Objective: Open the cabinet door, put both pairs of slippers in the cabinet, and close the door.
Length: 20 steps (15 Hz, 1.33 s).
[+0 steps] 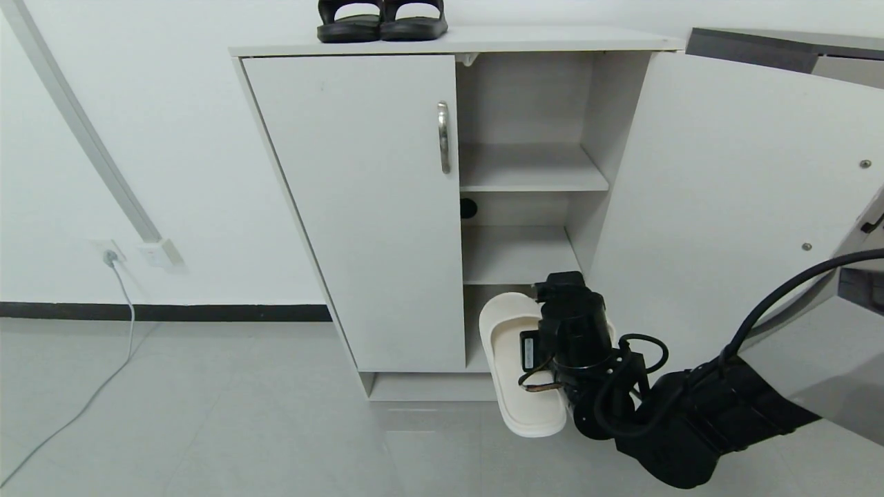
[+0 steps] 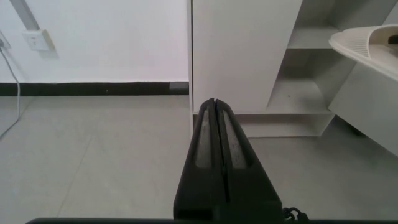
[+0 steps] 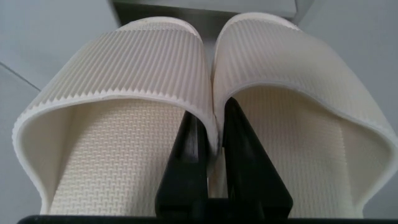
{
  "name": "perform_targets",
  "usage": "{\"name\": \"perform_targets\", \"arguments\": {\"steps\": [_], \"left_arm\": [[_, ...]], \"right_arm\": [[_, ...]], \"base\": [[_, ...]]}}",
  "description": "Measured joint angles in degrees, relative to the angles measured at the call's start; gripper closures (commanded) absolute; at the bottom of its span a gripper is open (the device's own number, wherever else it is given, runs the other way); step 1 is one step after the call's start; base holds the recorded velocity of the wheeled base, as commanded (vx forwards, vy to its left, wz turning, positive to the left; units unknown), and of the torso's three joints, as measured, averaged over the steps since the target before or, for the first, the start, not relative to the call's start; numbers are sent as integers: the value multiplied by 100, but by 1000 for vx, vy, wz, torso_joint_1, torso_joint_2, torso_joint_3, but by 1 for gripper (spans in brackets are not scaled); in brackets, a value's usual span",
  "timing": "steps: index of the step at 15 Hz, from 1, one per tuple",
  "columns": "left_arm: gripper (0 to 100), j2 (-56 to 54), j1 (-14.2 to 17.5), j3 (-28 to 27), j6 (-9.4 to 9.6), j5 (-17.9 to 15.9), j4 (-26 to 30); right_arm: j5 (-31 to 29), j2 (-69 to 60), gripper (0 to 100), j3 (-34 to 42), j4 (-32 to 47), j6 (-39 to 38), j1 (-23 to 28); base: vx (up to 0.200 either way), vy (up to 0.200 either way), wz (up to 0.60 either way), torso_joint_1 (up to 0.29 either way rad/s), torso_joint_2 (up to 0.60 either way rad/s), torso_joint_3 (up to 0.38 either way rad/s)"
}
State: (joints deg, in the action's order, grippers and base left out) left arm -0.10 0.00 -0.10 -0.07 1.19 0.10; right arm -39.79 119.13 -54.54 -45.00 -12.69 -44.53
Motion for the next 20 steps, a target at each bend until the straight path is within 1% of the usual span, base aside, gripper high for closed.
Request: {"name": "perform_targets", "arguments": {"steps": [7,11,13,15,18,20], "left_arm": [[100,2,0,0,0,0,0],[100,2,0,0,-2,2,0],[100,2,0,0,0,2,0],[100,2,0,0,2,0,0],[100,2,0,0,7,2,0],[100,2,0,0,7,2,0]], "right_arm": [[7,39,100,-4,-29,-4,38],[40,72,100,-23,-183,11,44],[46,77,100,-6,-649,169,41],[110,59,100,63,-1341,530,-11],[110,20,100,188,-2075,1067,-54],[126,13,100,247,-2374,1240,-61]], "base": [[0,0,0,2,4,-201],[0,0,0,4,2,-199],[0,0,0,2,7,-171],[0,0,0,-1,4,-40],[0,0,0,0,0,0],[0,0,0,0,0,0]]}}
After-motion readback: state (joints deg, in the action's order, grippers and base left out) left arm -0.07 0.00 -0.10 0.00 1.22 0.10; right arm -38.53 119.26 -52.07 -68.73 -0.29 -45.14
